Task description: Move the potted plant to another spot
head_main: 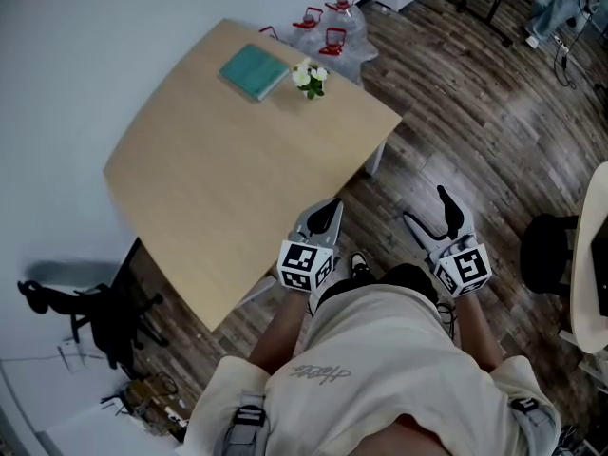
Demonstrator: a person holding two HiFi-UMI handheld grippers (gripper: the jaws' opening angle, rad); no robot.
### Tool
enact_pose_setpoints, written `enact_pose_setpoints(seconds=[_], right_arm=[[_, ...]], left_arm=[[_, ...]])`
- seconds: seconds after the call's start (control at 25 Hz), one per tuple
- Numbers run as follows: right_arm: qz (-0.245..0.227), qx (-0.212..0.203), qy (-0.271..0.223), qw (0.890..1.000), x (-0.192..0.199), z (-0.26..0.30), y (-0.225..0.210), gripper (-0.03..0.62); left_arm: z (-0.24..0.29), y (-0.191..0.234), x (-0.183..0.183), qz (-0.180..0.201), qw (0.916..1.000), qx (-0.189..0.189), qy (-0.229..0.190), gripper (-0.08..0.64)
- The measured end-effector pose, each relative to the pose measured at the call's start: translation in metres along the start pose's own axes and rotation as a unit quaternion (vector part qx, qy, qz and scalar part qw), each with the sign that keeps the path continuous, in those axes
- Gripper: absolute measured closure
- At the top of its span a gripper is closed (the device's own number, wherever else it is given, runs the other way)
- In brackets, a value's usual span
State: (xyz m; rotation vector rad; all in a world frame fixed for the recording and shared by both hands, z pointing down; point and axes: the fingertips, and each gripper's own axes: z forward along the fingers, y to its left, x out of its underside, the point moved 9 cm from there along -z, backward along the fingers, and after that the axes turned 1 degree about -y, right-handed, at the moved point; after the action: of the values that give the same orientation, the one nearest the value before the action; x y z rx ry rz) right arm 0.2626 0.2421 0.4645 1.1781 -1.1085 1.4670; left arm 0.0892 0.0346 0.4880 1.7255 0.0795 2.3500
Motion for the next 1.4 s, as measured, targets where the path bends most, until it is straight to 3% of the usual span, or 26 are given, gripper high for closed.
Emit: enact_pose_setpoints(seconds=[0.44,0.68,1.04,1.28,1.4], right_arm=[[0.02,-0.028,0.01,0.999,0.007,0.034,-0.038,0.218],[-0.002,-0.073,0.017,0.997,0.006,0.069,-0.089,0.218],[-0.016,-0.164,0.016,0.986,-0.009,0.129,-0.16,0.218],[-0.012,-0.21,0.028,0.977,-0.012,0.156,-0.19,0.218],[-0.017,-0.233,0.036,0.972,-0.012,0.171,-0.201,0.218]], left_arm=[[0.037,0.01,-0.015,0.001,0.9995,-0.022,0.022,0.541],[0.065,0.019,-0.044,-0.047,0.9941,-0.097,-0.013,0.541],[0.121,0.03,-0.071,-0.033,0.9832,-0.179,-0.013,0.541],[0.141,0.022,-0.075,-0.047,0.9737,-0.222,-0.013,0.542],[0.142,0.022,-0.073,-0.076,0.9665,-0.244,-0.018,0.541]])
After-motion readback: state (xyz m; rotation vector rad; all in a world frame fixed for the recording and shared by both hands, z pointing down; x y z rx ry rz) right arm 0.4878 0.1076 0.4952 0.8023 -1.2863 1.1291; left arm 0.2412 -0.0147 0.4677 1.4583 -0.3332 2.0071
